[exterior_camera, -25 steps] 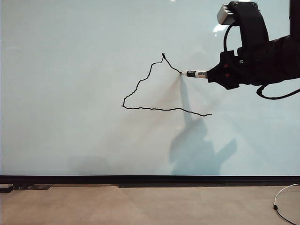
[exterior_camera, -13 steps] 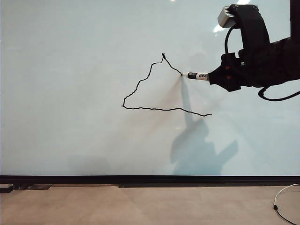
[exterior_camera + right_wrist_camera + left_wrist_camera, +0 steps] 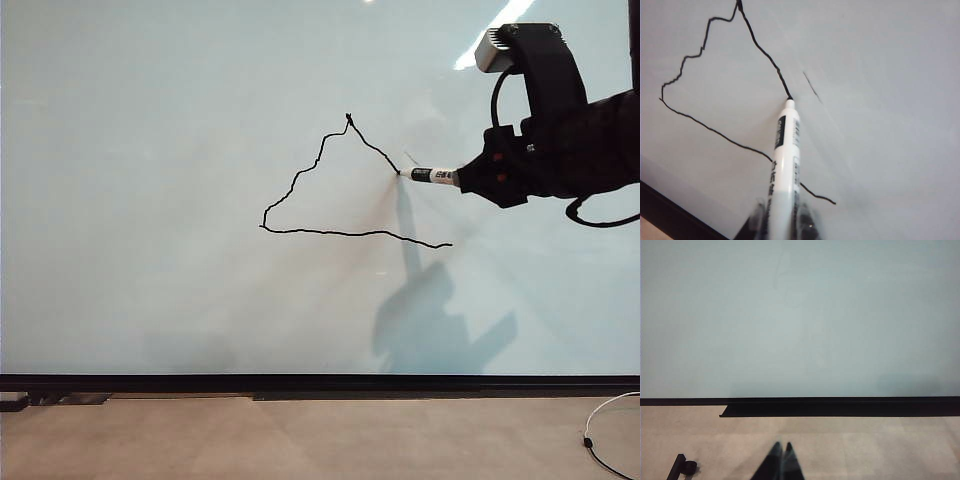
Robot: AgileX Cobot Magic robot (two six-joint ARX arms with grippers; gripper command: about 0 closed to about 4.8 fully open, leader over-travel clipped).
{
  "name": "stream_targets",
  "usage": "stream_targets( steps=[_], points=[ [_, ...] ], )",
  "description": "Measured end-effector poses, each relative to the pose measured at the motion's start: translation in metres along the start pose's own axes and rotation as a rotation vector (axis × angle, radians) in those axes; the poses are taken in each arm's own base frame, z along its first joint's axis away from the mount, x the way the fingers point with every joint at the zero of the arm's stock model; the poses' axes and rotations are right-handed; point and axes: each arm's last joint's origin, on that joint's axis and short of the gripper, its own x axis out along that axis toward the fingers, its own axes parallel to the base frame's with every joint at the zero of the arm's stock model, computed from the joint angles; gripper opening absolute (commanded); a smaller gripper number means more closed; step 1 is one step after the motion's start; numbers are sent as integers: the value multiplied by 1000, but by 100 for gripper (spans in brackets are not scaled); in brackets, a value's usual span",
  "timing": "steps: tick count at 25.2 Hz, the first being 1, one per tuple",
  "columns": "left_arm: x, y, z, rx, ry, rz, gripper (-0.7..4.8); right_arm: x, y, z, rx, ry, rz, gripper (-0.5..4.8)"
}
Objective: Pick up the pen on the shelf to the right of the whiteboard and draw a triangle.
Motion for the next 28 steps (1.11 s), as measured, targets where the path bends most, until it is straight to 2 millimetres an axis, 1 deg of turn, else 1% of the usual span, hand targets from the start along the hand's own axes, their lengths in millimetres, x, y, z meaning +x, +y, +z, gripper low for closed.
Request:
stream_targets(
  steps=[12,28],
  points=[
    [0,0,0,0,0,0,-5,-1,-3,-2,5,6,0,-4],
    [0,0,0,0,0,0,-5,-12,-7,-15,20,51,-32,-4]
  ],
)
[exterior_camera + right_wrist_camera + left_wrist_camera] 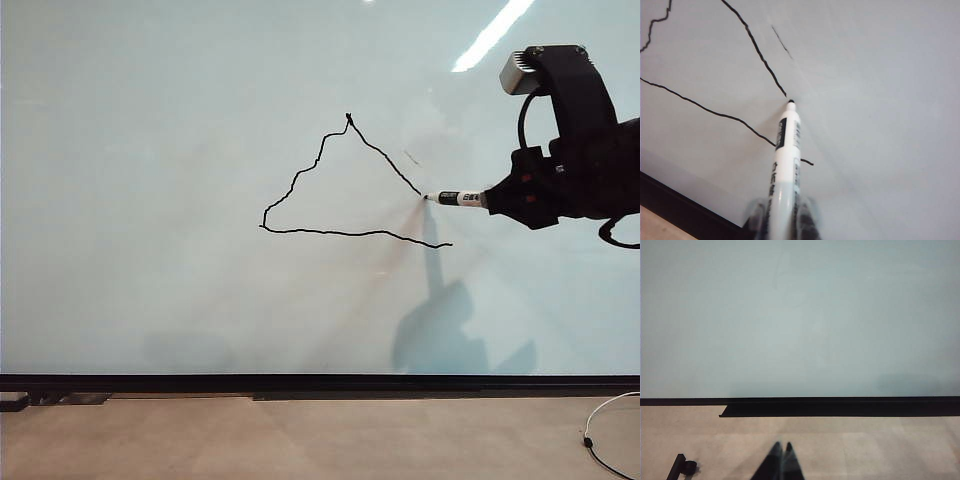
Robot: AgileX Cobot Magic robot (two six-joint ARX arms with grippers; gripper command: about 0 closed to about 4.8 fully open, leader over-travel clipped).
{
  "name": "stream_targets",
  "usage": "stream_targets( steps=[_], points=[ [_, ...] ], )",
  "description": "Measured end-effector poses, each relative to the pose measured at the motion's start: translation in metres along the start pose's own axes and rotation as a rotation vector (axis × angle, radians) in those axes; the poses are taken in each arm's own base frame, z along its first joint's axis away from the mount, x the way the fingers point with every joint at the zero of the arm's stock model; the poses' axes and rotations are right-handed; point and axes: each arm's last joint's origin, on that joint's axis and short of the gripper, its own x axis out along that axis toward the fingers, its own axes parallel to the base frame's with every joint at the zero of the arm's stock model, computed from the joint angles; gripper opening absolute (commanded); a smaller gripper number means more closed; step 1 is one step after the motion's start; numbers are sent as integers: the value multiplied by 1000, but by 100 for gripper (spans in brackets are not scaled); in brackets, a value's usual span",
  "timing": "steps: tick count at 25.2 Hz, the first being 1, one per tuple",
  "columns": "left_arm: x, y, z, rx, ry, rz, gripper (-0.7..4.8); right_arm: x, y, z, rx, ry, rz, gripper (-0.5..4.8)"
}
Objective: Pick up the pen on the shelf to the right of the whiteboard and draw a triangle.
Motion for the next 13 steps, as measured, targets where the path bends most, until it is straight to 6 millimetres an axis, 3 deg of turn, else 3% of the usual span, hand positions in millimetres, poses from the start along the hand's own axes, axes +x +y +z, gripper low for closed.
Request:
stream_targets(
  steps=[13],
  points=[
    [0,0,0,0,0,0,-5,2,0,-11,28,12,1,-4]
  ],
)
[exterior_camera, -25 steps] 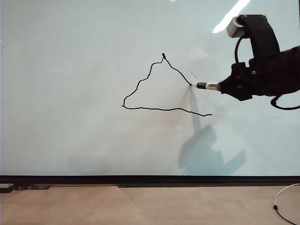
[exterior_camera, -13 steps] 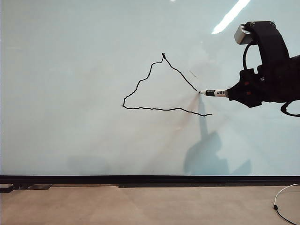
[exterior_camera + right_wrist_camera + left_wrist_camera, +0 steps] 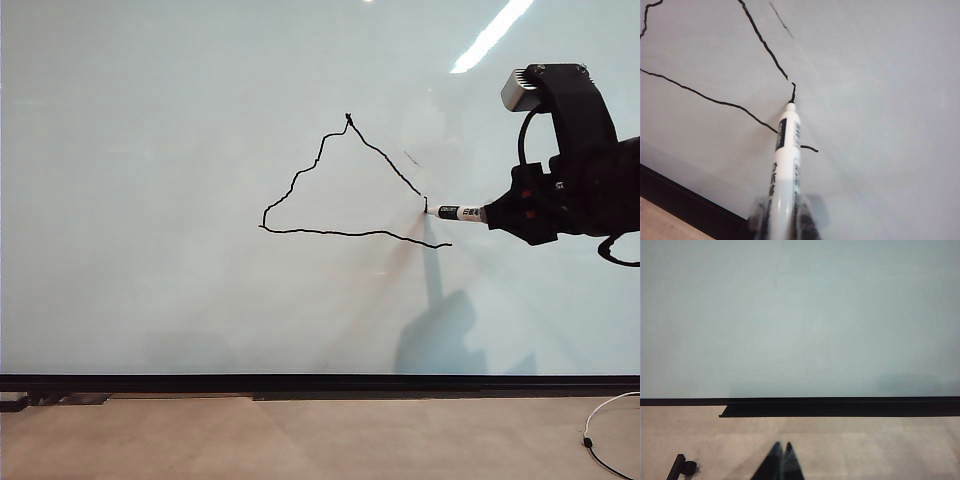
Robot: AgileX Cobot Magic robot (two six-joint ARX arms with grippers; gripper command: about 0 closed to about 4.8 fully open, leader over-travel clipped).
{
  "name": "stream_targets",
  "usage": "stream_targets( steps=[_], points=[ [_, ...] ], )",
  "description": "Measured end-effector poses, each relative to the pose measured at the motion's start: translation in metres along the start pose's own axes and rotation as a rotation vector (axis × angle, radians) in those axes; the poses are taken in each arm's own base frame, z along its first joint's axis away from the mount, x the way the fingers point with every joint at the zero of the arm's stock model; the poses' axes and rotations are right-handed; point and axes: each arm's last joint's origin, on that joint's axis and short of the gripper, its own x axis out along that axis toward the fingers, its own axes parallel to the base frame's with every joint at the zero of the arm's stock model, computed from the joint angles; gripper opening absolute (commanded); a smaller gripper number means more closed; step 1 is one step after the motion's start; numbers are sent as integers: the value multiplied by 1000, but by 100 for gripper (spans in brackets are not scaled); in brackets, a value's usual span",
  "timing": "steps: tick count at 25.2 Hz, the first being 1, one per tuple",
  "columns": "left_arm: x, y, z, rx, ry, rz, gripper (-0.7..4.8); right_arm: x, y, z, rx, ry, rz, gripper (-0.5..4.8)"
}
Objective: Pick up the pen on the shelf to the right of the whiteboard and draw a triangle.
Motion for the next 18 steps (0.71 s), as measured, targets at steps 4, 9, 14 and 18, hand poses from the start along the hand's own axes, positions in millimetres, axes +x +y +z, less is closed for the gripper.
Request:
stream_targets(
  steps=[4,9,14,18],
  points=[
    [0,0,0,0,0,0,-5,-2,0,-2,1,2,-8,-4],
    [0,0,0,0,0,0,-5,-6,-2,-5,3,11,-26,-4],
    [0,0,0,0,0,0,-5,-6,-3,-6,5,16,-29,-4],
    [0,0,0,0,0,0,-5,-5,-4,-10,8,31,-30,-4]
  ],
)
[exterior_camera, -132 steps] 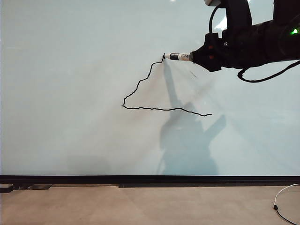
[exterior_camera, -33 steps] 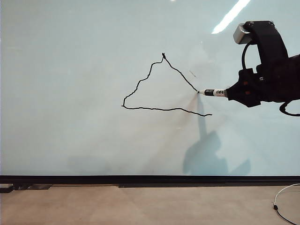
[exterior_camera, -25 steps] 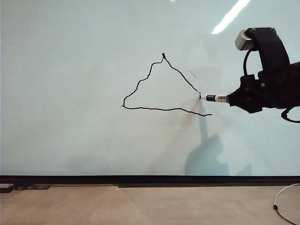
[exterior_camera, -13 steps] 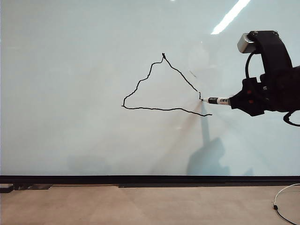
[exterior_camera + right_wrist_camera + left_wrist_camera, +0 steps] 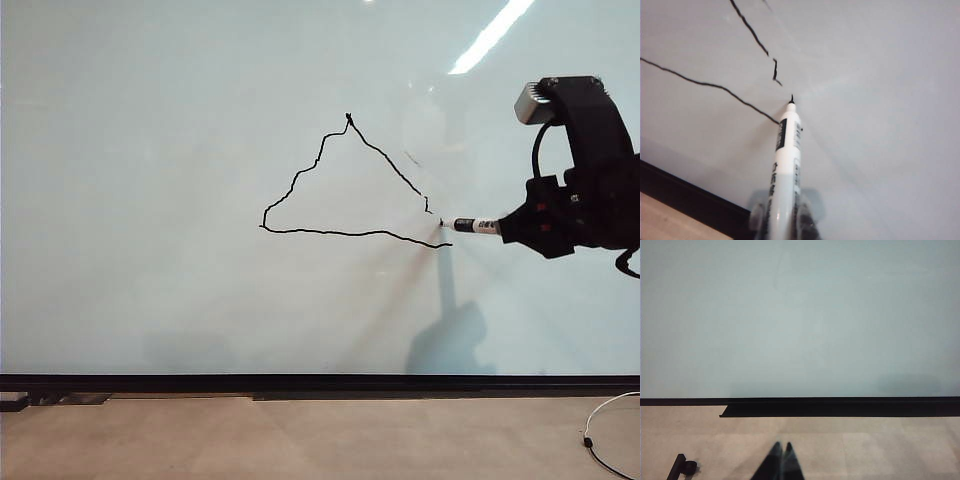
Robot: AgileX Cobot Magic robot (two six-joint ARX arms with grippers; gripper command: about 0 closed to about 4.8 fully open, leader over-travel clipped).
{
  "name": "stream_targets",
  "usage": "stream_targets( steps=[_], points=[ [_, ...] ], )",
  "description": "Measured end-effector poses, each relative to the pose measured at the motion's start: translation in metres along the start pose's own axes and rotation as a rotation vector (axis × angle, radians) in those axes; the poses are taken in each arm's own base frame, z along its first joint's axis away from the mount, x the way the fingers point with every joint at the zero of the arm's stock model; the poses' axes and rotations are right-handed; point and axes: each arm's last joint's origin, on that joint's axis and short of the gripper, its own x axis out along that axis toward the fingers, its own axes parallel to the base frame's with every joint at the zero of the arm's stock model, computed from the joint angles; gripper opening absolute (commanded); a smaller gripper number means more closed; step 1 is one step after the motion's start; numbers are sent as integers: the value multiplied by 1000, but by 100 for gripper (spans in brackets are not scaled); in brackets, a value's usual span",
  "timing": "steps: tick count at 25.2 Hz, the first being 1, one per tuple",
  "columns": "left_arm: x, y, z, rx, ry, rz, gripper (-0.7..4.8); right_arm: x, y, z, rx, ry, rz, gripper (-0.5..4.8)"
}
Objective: Pick up the pen on the shelf to the right of the whiteboard and draw a triangle.
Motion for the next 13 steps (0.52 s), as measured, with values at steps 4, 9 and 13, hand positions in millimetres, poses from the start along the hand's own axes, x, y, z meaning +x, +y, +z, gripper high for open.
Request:
stream_targets(
  steps=[4,9,13],
  points=[
    [0,0,0,0,0,0,-5,1,0,-3,1,10,2,-4],
    [0,0,0,0,0,0,-5,1,0,-4,1,12,0,-4],
    [0,0,0,0,0,0,-5,1,-3,-6,3,19,-6,-4]
  ],
)
